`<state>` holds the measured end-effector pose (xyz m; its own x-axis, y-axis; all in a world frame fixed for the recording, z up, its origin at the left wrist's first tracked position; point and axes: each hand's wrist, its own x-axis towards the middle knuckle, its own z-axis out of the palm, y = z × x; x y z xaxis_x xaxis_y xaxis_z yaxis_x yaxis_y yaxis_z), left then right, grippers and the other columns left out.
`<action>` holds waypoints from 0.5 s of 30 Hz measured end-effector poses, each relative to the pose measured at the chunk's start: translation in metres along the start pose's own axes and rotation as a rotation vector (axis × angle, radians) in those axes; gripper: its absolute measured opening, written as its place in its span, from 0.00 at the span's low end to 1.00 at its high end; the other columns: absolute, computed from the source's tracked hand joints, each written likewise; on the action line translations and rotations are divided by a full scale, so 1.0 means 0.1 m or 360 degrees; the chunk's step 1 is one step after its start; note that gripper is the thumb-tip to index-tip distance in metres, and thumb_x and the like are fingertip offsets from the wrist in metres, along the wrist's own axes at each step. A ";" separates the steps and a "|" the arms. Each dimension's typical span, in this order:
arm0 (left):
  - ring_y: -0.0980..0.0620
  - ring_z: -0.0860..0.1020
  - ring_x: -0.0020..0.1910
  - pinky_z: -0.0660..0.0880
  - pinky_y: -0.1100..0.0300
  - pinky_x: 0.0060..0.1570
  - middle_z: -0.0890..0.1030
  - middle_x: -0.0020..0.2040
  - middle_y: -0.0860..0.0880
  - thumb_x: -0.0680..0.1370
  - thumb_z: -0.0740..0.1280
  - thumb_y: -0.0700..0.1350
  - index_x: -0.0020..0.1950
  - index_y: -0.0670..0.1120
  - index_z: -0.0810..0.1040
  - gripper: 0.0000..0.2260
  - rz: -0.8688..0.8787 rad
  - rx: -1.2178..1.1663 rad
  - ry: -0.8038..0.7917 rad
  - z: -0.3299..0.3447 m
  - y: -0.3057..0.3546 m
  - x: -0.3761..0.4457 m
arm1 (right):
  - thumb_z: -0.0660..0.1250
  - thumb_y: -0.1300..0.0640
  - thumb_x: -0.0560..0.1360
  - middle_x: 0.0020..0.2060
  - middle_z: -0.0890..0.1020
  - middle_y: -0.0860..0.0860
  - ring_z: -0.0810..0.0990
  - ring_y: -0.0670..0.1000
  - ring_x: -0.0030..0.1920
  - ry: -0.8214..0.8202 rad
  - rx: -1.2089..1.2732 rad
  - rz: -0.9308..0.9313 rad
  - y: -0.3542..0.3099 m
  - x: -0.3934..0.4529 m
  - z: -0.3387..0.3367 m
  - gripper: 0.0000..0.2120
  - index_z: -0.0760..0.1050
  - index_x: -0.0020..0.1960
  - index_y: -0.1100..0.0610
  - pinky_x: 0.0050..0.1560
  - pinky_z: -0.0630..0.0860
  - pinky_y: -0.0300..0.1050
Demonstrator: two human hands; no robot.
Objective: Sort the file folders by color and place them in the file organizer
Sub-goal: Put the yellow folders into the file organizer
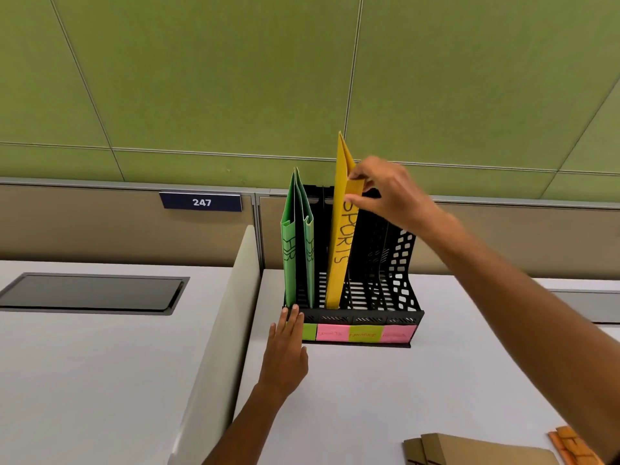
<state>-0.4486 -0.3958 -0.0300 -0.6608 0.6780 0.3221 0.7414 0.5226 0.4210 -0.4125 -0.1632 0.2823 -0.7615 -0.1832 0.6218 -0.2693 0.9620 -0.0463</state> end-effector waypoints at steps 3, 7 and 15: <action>0.45 0.47 0.78 0.52 0.45 0.75 0.51 0.79 0.47 0.76 0.65 0.38 0.78 0.42 0.56 0.32 -0.0033 0.0008 -0.0064 -0.02 0.02 0.00 | 0.68 0.55 0.75 0.49 0.78 0.56 0.77 0.49 0.44 -0.0058 0.0005 0.0019 -0.07 -0.11 0.21 0.14 0.73 0.55 0.63 0.46 0.80 0.44; 0.47 0.41 0.78 0.48 0.45 0.77 0.43 0.78 0.50 0.78 0.62 0.41 0.79 0.44 0.50 0.32 -0.0048 0.0033 -0.0147 -0.08 0.04 0.00 | 0.67 0.53 0.76 0.51 0.78 0.55 0.73 0.45 0.47 -0.0122 -0.0021 0.0095 -0.18 -0.24 0.46 0.15 0.73 0.57 0.62 0.51 0.77 0.43; 0.43 0.49 0.78 0.52 0.44 0.72 0.51 0.79 0.45 0.76 0.63 0.52 0.78 0.43 0.57 0.33 -0.0050 0.0047 -0.0080 -0.12 0.02 -0.09 | 0.69 0.53 0.75 0.55 0.77 0.52 0.78 0.49 0.49 -0.0093 -0.0057 0.0239 -0.30 -0.43 0.68 0.18 0.73 0.61 0.59 0.49 0.78 0.44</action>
<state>-0.4423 -0.4073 -0.0219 -0.6776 0.6856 0.2661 0.7241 0.5586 0.4046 -0.4123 -0.1979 0.2035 -0.8249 -0.0473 0.5632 -0.1294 0.9858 -0.1068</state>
